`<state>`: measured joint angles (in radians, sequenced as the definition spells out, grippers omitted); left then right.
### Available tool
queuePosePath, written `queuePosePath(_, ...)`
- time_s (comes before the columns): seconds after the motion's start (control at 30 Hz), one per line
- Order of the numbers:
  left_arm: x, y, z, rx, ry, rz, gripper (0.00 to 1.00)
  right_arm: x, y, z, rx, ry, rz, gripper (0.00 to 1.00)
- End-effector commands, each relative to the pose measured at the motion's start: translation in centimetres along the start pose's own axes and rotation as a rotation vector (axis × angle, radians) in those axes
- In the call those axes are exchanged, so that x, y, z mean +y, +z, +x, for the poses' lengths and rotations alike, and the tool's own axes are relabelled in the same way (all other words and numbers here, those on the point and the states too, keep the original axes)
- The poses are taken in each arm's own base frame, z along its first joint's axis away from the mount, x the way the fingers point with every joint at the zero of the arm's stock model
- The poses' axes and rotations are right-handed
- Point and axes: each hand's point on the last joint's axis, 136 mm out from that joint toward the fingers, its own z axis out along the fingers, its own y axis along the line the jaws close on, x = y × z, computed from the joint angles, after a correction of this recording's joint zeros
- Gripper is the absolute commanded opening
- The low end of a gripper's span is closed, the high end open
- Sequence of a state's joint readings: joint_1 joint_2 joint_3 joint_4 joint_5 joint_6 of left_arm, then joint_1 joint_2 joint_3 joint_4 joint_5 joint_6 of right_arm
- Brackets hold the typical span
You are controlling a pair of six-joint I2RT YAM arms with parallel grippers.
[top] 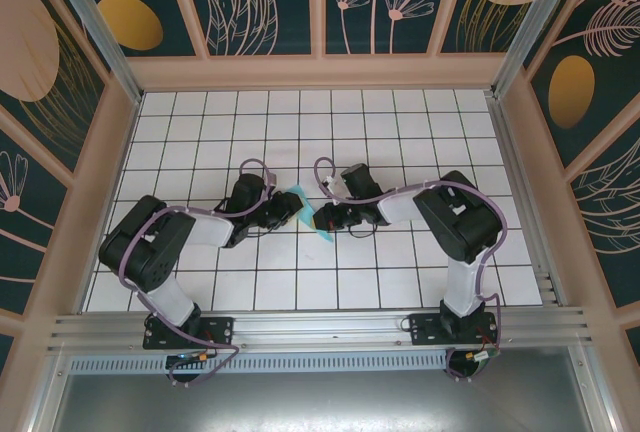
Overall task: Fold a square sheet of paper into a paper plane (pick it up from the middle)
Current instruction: Fold the wing for the fifth time at the center of the table.
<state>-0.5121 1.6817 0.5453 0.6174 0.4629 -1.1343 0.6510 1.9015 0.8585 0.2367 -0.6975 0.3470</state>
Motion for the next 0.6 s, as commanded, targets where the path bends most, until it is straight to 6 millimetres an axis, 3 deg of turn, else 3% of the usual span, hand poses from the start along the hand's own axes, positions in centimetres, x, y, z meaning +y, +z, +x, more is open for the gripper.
queuePosePath(0.0, -1.3, -0.1, 0.9, 0.024, 0.040, 0.059, 0.28, -1.8, 1.1, 1.7, 0.071, 0.037, 0.043, 0.06)
queuePosePath(0.27, -0.9, 0.7, 1.0, 0.031, 0.021, 0.043, 0.27, -2.7, 1.2, 2.0, 0.091, 0.046, 0.086, 0.07)
queuePosePath(0.4, 1.6, 1.2, 1.2, 0.035, -0.017, -0.043, 0.25, -2.2, 1.0, 1.6, 0.086, 0.041, 0.079, 0.11)
queuePosePath(0.57, 2.9, 1.2, 1.4, 0.027, -0.036, -0.082, 0.24, -0.7, 0.4, 0.5, 0.072, 0.026, 0.044, 0.17)
